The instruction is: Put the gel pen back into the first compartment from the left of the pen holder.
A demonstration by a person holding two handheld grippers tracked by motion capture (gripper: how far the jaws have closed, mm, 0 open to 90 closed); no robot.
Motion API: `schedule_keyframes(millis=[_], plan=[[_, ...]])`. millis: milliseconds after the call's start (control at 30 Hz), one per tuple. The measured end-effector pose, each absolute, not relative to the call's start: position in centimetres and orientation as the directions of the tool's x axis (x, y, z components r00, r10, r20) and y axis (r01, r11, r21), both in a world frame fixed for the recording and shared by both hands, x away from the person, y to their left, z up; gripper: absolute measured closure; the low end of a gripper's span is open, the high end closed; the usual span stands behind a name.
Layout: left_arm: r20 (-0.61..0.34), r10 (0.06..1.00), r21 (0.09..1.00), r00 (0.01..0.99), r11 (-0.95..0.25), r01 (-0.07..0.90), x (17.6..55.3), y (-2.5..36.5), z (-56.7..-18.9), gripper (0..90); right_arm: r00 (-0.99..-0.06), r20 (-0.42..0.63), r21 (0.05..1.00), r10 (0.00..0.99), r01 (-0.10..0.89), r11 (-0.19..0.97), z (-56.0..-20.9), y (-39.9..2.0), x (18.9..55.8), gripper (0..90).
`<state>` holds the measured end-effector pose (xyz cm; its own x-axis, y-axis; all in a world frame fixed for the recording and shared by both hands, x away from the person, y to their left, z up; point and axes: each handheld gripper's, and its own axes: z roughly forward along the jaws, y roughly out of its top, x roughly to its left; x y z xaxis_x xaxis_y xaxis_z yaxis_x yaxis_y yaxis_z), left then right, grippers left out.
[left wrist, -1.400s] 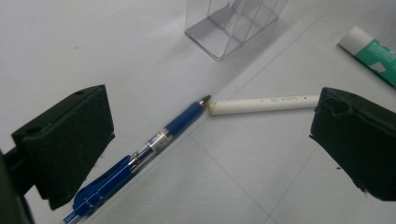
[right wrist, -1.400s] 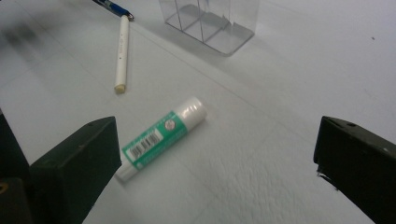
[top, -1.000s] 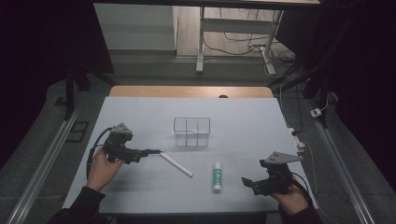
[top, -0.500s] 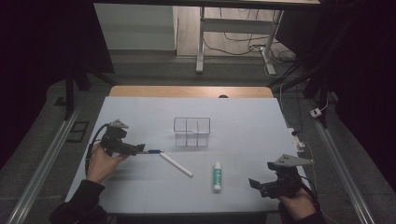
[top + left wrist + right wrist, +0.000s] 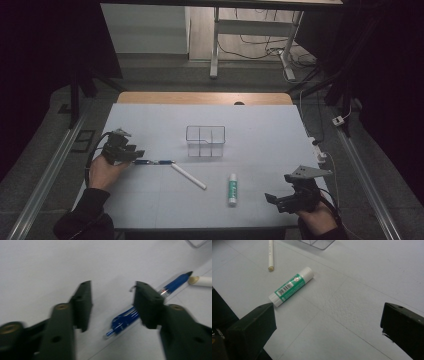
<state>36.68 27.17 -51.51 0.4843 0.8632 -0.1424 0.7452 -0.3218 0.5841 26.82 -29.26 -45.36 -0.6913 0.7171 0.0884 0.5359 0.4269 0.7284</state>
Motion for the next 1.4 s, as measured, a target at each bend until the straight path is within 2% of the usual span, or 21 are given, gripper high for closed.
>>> schedule_keyframes(millis=[133,233,467,867,1267,1400], plan=[[-0.14,0.851,0.56,0.506,-0.353,0.75,36.9,27.1,-51.9,77.4,-0.698,0.084,0.724,0.711,0.533,0.438,-45.4,-29.2,26.9,0.4],[-0.102,0.849,0.526,0.518,-0.396,0.753,37.0,26.8,-52.2,88.1,-0.698,0.086,0.722,0.711,0.535,0.439,-45.4,-29.2,26.9,0.5],[-0.069,0.839,0.478,0.539,-0.447,0.756,36.8,26.2,-52.5,88.3,-0.699,0.084,0.721,0.71,0.535,0.441,-45.4,-29.2,26.8,0.5],[-0.072,0.806,0.422,0.588,-0.509,0.75,34.9,25.3,-52.1,88.3,-0.7,0.088,0.724,0.709,0.533,0.437,-45.4,-29.2,26.9,0.5],[-0.123,0.805,0.393,0.581,-0.498,0.773,33.9,24.8,-52.0,88.3,-0.701,0.092,0.724,0.707,0.535,0.436,-45.4,-29.2,26.9,0.6],[-0.103,0.81,0.405,0.578,-0.496,0.768,34.0,24.9,-51.7,86.0,-0.701,0.092,0.724,0.707,0.534,0.436,-45.4,-29.2,26.9,0.6]])
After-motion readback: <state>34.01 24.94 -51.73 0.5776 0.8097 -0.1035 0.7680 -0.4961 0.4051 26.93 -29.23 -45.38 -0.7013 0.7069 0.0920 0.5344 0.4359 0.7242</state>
